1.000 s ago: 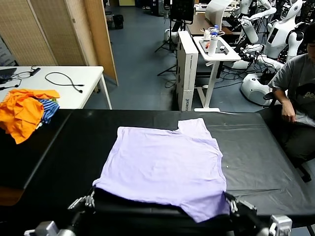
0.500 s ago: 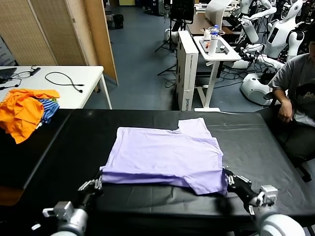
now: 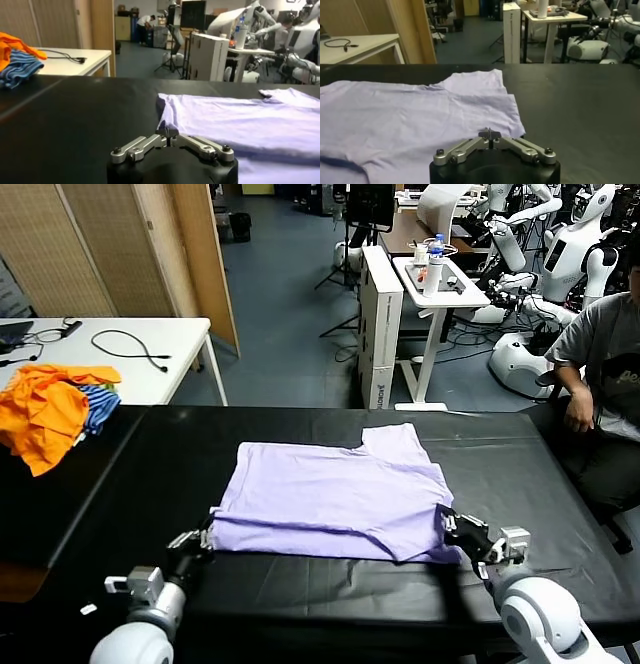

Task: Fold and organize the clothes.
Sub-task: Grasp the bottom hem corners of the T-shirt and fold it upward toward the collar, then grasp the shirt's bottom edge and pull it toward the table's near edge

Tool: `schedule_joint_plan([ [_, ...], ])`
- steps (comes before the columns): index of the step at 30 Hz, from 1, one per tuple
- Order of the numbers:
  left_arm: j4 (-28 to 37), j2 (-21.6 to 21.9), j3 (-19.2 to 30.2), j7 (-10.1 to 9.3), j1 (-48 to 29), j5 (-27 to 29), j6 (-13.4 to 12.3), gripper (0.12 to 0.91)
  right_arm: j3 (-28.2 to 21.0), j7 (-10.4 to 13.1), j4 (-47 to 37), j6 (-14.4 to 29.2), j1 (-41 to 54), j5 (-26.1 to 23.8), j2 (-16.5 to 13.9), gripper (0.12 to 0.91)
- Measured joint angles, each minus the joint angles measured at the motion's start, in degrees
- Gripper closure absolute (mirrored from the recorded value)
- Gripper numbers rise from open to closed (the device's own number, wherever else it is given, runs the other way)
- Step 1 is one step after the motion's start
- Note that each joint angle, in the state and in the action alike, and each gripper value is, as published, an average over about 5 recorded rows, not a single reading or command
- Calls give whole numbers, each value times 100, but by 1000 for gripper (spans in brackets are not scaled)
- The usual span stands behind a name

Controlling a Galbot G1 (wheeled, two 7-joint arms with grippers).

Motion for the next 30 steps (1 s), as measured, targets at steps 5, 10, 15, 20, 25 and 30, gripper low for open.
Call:
schedule_joint_plan([
  [5,50,11,1,5,-40,-18,92,879,110,-107,125,-153,-115,2,-44,777],
  [10,-36,-46,-20,11,28,4,102,671,376,-118,469,-222,-510,-82,-120,499],
  [15,-238,-136,-58,13,209,69,96,349,697,-185,916,-196,-1151,-302,-106,205],
  [20,-352,-197,-65,20,421,154,87,148,907,-294,1185,-112,-1676,-504,-46,123],
  [25,-354,-230,-121,27,584,174,64,124,974,-369,1202,-46,-1922,-612,-15,119],
  [30,-328,-235,-138,41,635,145,51,124,914,-375,1173,-50,-1983,-654,26,265],
])
